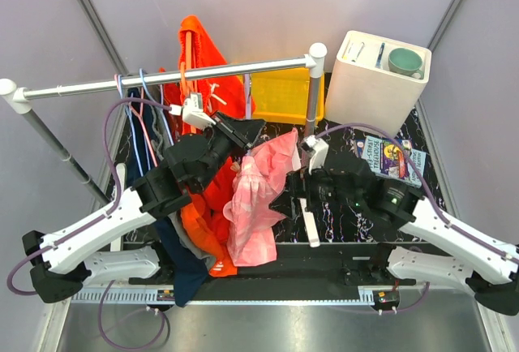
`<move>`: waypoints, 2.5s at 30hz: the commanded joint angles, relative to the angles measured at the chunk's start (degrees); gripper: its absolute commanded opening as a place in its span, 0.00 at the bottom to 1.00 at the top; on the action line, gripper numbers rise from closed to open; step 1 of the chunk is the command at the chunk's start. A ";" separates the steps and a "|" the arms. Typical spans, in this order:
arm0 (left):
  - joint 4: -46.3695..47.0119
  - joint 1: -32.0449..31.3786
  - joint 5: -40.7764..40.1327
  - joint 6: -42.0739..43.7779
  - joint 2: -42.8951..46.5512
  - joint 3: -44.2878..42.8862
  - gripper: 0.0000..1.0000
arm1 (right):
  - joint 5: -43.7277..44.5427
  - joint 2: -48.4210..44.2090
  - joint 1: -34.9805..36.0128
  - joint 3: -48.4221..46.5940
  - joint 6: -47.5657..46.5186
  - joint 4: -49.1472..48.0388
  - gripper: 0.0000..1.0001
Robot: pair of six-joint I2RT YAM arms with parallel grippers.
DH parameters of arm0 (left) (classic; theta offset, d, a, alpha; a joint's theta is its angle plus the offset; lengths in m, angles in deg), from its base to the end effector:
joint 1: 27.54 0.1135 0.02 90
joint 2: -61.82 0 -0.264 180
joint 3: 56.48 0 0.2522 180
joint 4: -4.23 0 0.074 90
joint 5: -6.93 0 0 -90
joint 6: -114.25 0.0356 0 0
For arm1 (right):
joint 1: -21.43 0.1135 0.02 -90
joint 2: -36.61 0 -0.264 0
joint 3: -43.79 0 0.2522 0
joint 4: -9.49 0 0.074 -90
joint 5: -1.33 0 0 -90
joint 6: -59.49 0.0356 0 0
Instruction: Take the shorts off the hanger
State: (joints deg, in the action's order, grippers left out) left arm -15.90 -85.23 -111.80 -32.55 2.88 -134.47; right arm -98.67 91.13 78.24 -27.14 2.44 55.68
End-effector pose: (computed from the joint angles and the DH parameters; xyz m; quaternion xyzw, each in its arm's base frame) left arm 0.1360 -0.1830 0.4200 -0.1684 0.6928 -0.4748 0.5160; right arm 0.1061 0.1736 0.3456 -0.2209 0.8341 0.4061 0.3009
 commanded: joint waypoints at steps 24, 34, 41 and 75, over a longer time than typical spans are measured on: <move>-1.98 0.04 4.12 -9.83 0.75 3.05 0.00 | 12.64 6.65 8.75 -4.18 -14.67 -11.16 0.28; 0.92 -0.93 2.19 -6.66 0.93 2.79 0.00 | 3.86 0.07 11.03 -3.74 -9.93 -4.40 0.00; 1.97 -0.93 1.31 -6.57 1.02 2.97 0.00 | -0.54 -6.61 12.09 3.89 -5.27 1.33 0.00; -6.89 -1.81 10.54 -7.62 6.37 0.07 0.00 | 48.85 13.15 9.98 -21.15 -8.96 10.11 0.58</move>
State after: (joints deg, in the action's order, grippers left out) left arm -18.40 -86.87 -102.43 -36.07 7.91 -132.85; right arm -52.92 104.61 89.13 -46.62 -5.30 65.10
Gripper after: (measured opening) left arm 0.125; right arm 0.455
